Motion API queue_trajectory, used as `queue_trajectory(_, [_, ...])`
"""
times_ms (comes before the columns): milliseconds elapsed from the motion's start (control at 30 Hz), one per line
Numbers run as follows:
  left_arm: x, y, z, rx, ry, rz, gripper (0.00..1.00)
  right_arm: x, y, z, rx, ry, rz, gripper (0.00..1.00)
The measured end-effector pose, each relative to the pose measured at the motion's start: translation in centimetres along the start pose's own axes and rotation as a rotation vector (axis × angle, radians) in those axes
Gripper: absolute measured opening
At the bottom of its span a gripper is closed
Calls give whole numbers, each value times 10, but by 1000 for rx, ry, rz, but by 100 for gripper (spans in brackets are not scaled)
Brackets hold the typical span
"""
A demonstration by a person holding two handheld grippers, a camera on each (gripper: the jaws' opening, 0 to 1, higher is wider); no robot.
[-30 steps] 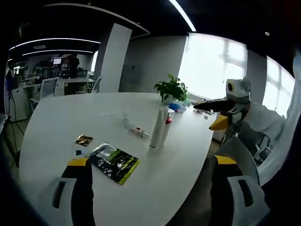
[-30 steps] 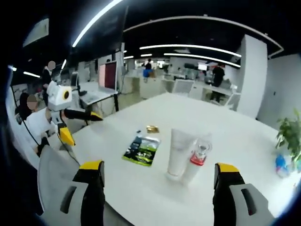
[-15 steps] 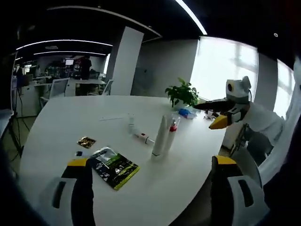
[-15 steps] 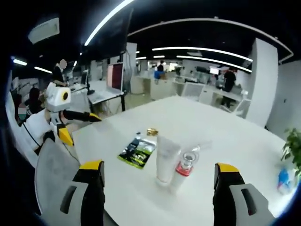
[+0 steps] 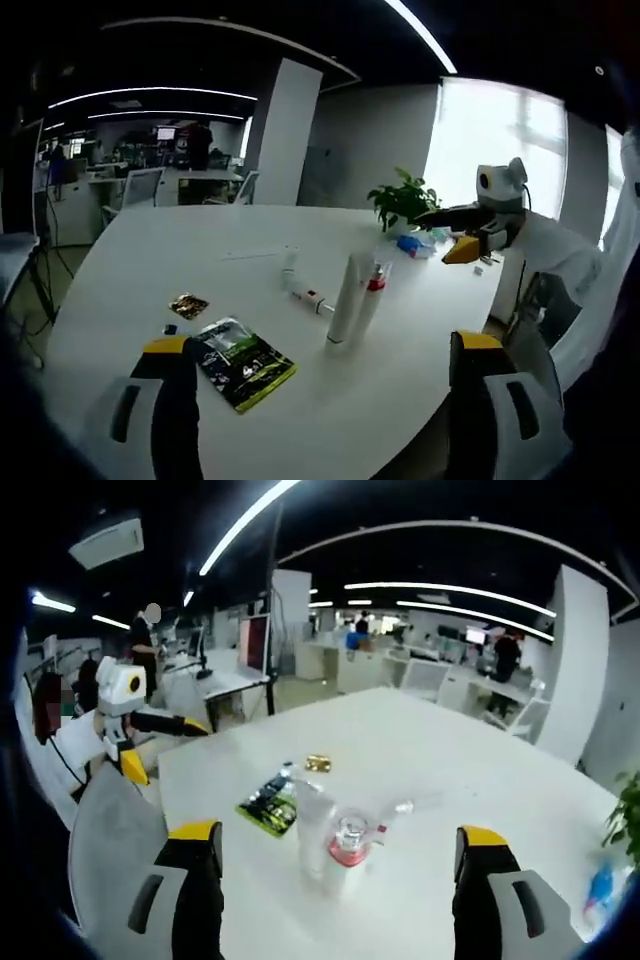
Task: Arrange the skincare products in the storage area until every visible bottle or jar stands upright without overlapping.
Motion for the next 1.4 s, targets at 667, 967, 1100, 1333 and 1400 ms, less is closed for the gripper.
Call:
queue_trajectory(667, [5,-7,1,-23,-45,-47,100,91,69,-11,154,-54,-54,84])
queue_trajectory(967, [-2,-12,6,-37,-44,-82,100,142,80,16,170,-208,-90,70])
queue_trajectory(1100, [-4,-15,10,-48,-48,-93,100,164,83,31,167,-287,-103,63])
queue_trajectory(1333, [-6,-23,16,-65,-58,-124,100,197,78,58,190,-455,-145,51])
queue_trajectory(1400, [-6,-24,16,-67,-59,-127,100,203,78,66,157,-514,-146,47])
Point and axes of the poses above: the point that each gripper's makers call its tool centre point, and the gripper's own axes: x roughly forward along the fingers, y roughly to its right, z roughly out of its underside, the point moved 7 cm from there along -x, roughly backward along the fingers, and after that the axes turned 5 degrees about z, right-handed, at the moved point
